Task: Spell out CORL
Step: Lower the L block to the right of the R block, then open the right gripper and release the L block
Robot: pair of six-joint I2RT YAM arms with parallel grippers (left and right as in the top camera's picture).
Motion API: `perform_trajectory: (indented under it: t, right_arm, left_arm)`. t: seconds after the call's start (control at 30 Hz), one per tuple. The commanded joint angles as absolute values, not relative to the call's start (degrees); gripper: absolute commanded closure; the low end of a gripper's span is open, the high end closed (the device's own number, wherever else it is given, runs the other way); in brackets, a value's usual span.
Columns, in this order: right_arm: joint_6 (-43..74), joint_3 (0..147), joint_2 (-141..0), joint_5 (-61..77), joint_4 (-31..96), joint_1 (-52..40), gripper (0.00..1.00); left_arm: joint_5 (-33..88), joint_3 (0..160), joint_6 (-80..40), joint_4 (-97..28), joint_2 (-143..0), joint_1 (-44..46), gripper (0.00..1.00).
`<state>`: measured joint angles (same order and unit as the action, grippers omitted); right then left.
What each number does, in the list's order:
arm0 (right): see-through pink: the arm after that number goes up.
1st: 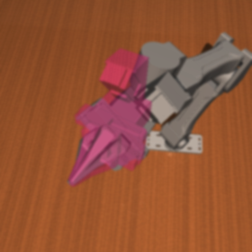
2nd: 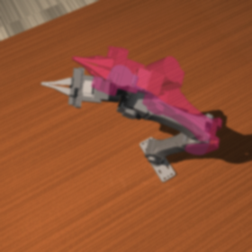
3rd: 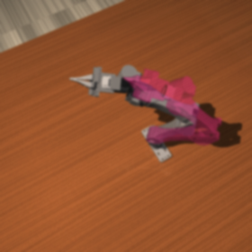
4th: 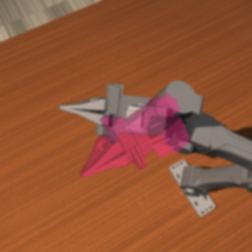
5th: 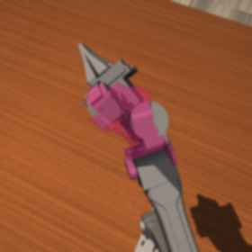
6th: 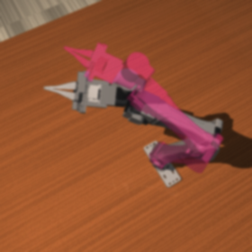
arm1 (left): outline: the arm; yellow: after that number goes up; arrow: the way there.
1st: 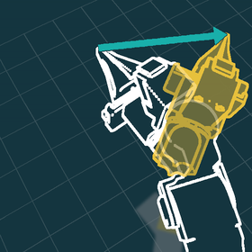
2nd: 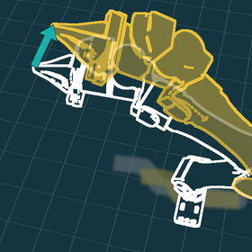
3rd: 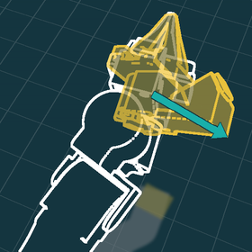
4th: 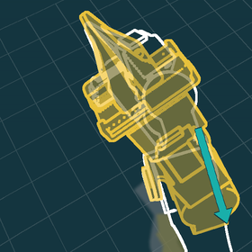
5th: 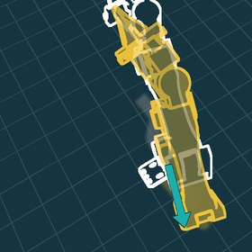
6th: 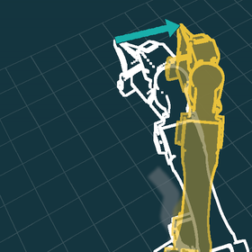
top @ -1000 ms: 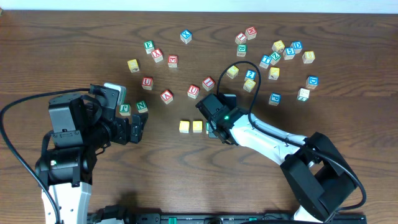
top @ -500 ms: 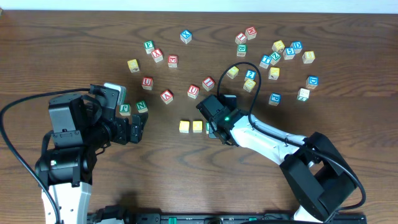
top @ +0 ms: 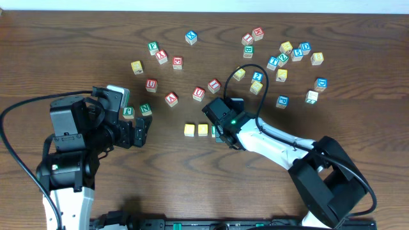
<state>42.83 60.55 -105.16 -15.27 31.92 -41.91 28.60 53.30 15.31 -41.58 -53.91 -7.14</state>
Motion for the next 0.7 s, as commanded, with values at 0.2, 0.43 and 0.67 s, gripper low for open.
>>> perform_trajectory:
  t: [0.2, 0.43, 0.67]
  right_arm:
    - [42.5, 60.9, -98.8, -17.7, 32.9, -42.0, 0.59]
    - [42.2, 60.9, -95.1, -21.5, 34.6, -42.0, 0.59]
    - [47.0, 60.9, -94.4, -29.7, 40.9, -40.9, 0.71]
  left_arm:
    - [29.4, 54.7, 16.3, -41.6, -53.9, -7.3, 0.02]
    - [29.3, 54.7, 16.2, -41.6, -53.9, -7.3, 0.02]
    - [29.4, 54.7, 16.3, -41.6, -53.9, -7.3, 0.02]
